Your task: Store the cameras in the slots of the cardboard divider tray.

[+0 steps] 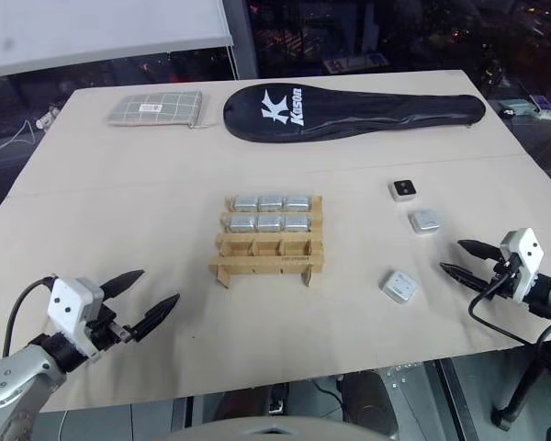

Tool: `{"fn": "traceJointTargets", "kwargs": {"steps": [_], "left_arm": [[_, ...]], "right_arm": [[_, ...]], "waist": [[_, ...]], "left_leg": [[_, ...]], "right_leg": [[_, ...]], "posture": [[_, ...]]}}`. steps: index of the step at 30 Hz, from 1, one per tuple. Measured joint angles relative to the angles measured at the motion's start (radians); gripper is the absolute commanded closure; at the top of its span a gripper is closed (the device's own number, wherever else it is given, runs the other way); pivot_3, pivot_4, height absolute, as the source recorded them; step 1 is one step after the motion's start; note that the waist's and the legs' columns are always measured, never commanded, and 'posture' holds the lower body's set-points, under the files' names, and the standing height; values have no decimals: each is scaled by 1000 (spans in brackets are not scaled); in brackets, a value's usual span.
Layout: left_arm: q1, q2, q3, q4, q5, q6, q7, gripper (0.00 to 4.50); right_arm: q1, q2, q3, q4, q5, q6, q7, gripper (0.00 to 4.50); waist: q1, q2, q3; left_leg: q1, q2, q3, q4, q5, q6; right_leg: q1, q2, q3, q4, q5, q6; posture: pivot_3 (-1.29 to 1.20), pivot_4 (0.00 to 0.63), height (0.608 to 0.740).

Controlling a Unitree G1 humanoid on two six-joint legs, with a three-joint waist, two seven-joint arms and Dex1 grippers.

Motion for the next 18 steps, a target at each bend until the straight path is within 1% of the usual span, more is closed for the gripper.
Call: {"fn": "traceJointTargets", "kwargs": {"steps": [8, 18], "left_arm": [[-47, 11, 7, 0, -4, 46, -23, 0], [-48, 11, 30, -17, -4, 77, -42, 0]], "right_arm": [[15, 0, 0, -32, 0, 5, -17, 889], [50, 0, 0, -54, 2, 21, -20, 889]], "waist": [[1, 0, 0], [1, 0, 0]], "left_leg": [[0, 0, 0, 0, 0, 0], [-1, 0, 0, 0, 0, 0]], "right_leg": [[0, 0, 0, 0, 0, 0], [-1, 0, 0, 0, 0, 0]], "posture": [[0, 150, 740], [0, 150, 740]]}}
